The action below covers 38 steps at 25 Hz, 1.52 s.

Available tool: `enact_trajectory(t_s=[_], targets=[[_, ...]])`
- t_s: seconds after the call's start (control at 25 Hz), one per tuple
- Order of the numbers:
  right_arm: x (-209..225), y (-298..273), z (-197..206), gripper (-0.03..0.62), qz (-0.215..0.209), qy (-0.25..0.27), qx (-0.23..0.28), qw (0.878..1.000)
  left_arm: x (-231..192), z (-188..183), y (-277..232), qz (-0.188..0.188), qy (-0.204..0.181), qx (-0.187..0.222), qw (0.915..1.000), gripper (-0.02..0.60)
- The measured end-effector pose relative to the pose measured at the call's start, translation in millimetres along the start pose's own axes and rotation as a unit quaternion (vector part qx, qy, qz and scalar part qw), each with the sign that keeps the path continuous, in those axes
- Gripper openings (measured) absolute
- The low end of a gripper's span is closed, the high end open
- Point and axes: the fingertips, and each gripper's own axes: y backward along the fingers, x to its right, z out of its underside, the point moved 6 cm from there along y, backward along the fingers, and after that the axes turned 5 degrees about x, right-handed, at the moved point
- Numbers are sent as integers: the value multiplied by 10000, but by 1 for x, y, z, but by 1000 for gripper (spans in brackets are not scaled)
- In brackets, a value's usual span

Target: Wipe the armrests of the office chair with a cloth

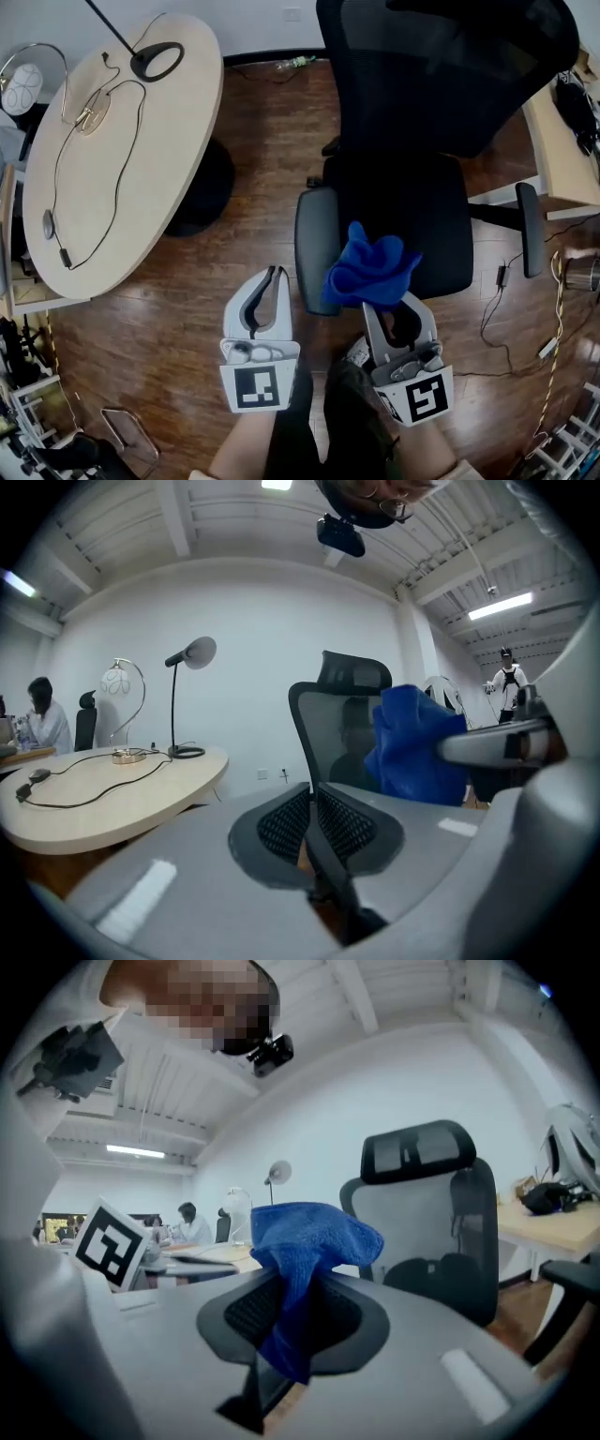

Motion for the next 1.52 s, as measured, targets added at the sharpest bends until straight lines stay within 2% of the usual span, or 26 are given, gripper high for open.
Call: enact_trajectory(t_s=[0.08,0.16,0.2,0.32,0.48,0.68,0.72,0.76,0.8,0.84,0.88,0.92,0.96,1.2,1.36,1.44,1.52], targets=[[26,1,-14,77,15,82,349,9994,17,-16,-6,124,-143,307,9994,92],[50,13,-12,77,-45,212,285,9994,37,-40,-17,175,-102,1180,9928,95],[60,20,-10,77,-204,378,226,9988,46,-49,-22,164,-118,1484,9887,95],[83,33,-5,77,-731,897,197,9931,69,-59,-33,-67,-62,1844,9828,95],[108,41,6,77,-928,837,341,9916,92,-48,-48,-287,-88,1872,9819,95],[116,30,20,77,-1305,975,610,9847,96,-41,-52,-520,-148,1917,9800,95],[117,27,29,77,-1371,958,541,9844,96,-40,-52,-539,-181,1920,9797,95],[118,29,44,77,-1372,771,214,9873,96,-36,-53,-541,-206,1918,9797,95],[118,34,67,77,-1288,386,-417,9900,95,-30,-53,-533,-207,1909,9799,95],[119,40,94,77,-1152,-98,-1179,9863,94,-22,-53,-521,-188,1897,9803,95],[120,44,118,77,-1032,-518,-1796,9769,94,-14,-52,-513,-177,1887,9805,95],[121,45,135,77,-982,-774,-2104,9696,94,-10,-52,-510,-190,1884,9806,95],[122,45,146,77,-1002,-885,-2152,9674,94,-7,-52,-512,-212,1888,9805,95],[116,34,183,77,-1309,-1247,-1730,9682,99,9,-53,-562,-40,1935,9795,95],[100,-2,223,77,-1435,-1383,-1406,9698,93,15,-53,-627,94,1915,9794,95],[87,-25,266,77,-1665,-947,-1223,9738,90,15,-51,-616,153,1897,9798,95],[76,-41,310,77,-1920,-167,-1203,9739,88,17,-50,-602,150,1853,9807,95]])
